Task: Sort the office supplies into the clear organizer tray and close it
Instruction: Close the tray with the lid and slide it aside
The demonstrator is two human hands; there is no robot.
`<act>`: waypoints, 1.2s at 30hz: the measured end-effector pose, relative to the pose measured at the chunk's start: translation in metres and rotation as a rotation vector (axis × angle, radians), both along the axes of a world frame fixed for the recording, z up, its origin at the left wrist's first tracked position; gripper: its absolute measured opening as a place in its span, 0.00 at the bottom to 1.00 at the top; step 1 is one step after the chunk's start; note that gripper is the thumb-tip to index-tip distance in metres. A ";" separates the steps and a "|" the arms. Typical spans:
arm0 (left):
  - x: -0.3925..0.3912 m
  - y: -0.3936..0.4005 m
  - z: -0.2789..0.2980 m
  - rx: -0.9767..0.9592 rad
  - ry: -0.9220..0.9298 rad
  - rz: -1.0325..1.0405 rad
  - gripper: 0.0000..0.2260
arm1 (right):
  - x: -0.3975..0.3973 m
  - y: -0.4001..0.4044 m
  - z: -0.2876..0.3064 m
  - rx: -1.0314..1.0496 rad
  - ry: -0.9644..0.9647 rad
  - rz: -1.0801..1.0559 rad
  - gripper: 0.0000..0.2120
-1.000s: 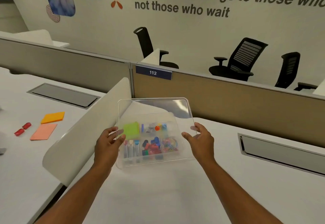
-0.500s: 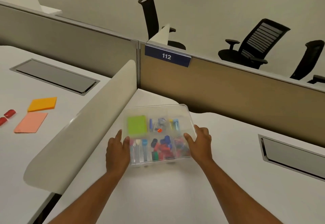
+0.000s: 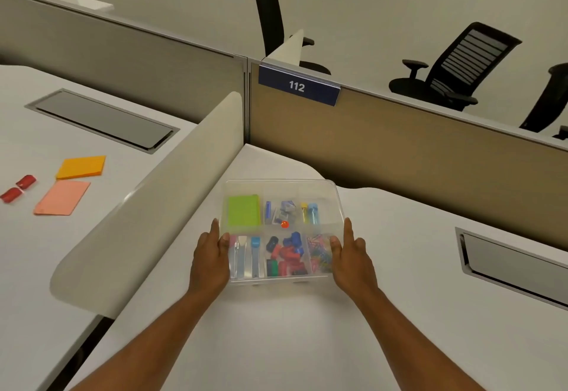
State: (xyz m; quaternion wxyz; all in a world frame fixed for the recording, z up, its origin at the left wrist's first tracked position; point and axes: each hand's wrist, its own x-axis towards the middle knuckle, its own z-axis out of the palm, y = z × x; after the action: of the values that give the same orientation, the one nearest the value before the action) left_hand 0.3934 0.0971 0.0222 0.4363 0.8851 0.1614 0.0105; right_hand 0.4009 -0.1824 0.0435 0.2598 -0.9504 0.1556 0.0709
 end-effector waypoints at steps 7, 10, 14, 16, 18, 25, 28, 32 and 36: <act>-0.002 -0.006 0.013 0.156 0.064 -0.025 0.24 | 0.002 -0.008 -0.014 -0.092 0.047 0.053 0.35; 0.002 0.005 0.024 0.263 0.112 -0.110 0.16 | 0.006 -0.010 -0.008 -0.124 0.101 0.089 0.36; 0.046 0.020 0.031 0.211 0.120 -0.160 0.18 | 0.044 -0.014 0.019 -0.163 0.163 0.043 0.37; 0.084 0.020 0.037 0.056 0.062 -0.110 0.24 | 0.076 -0.013 0.026 -0.022 0.058 0.002 0.34; 0.125 0.018 0.044 -0.141 0.076 -0.029 0.24 | 0.110 -0.012 0.027 0.225 -0.041 -0.049 0.28; 0.183 0.018 0.013 -0.377 0.143 0.063 0.19 | 0.177 -0.007 0.006 0.437 0.022 -0.176 0.26; 0.183 0.019 -0.005 -0.461 0.074 0.123 0.19 | 0.180 -0.010 -0.010 0.504 0.013 -0.214 0.23; 0.191 0.021 -0.017 -0.447 0.032 0.142 0.18 | 0.187 -0.015 -0.020 0.518 -0.009 -0.227 0.22; 0.188 0.019 -0.013 -0.404 0.050 0.120 0.19 | 0.185 -0.015 -0.019 0.465 -0.037 -0.201 0.24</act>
State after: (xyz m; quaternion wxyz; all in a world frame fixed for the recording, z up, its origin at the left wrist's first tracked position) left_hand 0.5815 0.1160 0.0090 0.5992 0.7686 0.2234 -0.0183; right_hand 0.5862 -0.1973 0.0246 0.4801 -0.8459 0.2240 0.0612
